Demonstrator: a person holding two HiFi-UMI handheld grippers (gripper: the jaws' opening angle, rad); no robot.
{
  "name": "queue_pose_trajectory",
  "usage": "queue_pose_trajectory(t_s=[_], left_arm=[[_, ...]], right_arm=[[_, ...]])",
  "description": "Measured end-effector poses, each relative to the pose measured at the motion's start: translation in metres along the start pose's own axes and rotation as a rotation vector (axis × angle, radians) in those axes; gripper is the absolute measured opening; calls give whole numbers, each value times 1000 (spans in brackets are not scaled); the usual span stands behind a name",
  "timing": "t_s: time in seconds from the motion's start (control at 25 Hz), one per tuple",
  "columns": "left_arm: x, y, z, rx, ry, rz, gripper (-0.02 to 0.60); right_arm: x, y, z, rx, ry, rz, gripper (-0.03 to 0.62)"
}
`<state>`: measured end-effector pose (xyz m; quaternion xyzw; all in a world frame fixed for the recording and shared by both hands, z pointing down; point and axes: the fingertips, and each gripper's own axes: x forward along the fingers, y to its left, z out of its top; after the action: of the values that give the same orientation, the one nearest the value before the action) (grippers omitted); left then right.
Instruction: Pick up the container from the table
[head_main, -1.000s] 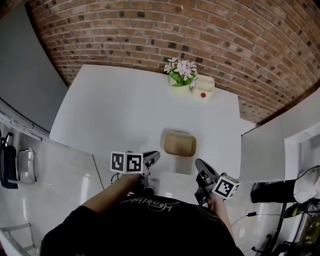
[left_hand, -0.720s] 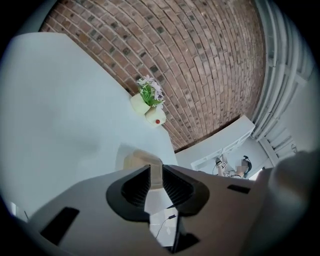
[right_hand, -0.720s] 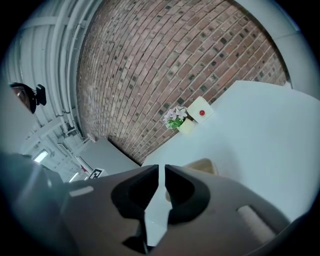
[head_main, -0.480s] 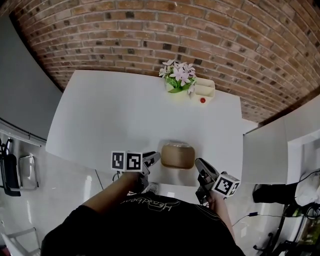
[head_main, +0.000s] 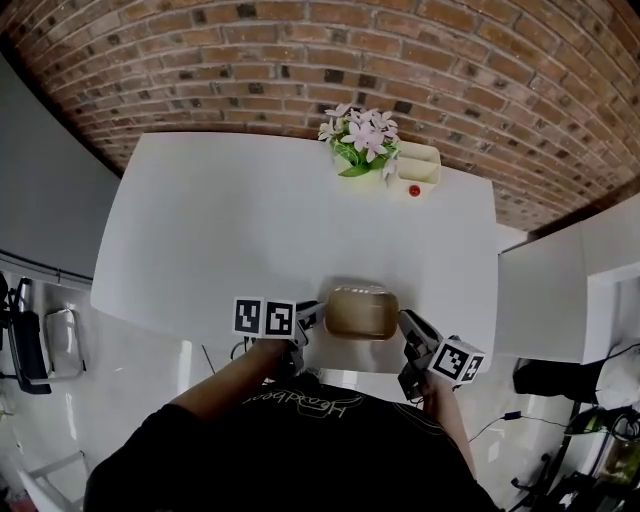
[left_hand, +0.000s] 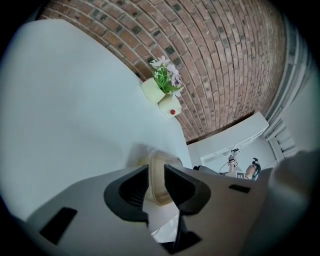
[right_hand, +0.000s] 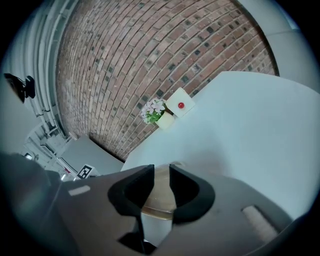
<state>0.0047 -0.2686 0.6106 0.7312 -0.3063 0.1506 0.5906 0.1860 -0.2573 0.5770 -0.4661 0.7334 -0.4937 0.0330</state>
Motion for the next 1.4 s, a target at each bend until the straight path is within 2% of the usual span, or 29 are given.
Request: queue_pose_trajectory(t_s=[0.48, 1.2, 1.4], left_arm=[[23, 16, -11, -11, 71, 14, 80], [31, 18, -13, -38, 117, -32, 77], [33, 18, -13, -47, 129, -48, 77]], right_arm=[[11, -33, -18, -4, 61, -84, 84], [17, -44, -30, 112, 66, -63, 83], [20, -43, -29, 129, 72, -43, 57]])
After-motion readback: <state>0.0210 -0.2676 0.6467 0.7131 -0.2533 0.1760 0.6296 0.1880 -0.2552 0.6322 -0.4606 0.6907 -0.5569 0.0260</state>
